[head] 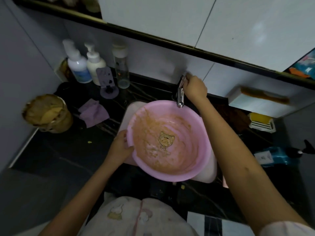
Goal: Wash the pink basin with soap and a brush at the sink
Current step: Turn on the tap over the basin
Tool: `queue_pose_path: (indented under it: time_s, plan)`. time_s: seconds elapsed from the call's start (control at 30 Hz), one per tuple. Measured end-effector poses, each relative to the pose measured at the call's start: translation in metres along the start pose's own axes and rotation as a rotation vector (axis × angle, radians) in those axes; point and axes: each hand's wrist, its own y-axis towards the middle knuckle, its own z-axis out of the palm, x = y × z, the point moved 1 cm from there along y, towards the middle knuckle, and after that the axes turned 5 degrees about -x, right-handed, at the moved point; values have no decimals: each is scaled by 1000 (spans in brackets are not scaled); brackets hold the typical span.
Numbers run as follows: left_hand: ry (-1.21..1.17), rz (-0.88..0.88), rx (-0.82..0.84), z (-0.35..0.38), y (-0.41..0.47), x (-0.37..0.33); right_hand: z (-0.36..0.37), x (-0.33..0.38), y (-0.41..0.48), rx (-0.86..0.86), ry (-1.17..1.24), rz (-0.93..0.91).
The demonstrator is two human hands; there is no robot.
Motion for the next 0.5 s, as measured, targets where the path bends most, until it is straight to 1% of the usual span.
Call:
queue_pose_path:
  time_s: [0.1, 0.2, 0.33, 0.43, 0.5]
  plan:
    - [-46, -39, -1, 1, -1, -5, -9, 1, 16, 128, 126, 62]
    - [-72, -23, -30, 2, 1, -13, -14, 1, 30, 198, 120, 111]
    - [-79, -17, -20, 3, 2, -19, -12, 3, 31, 198, 136, 117]
    - [-87, 2, 12, 3, 3, -21, -2, -3, 16, 138, 181, 127]
    - [-79, 7, 21, 3, 4, -23, 9, -7, 4, 110, 163, 134]
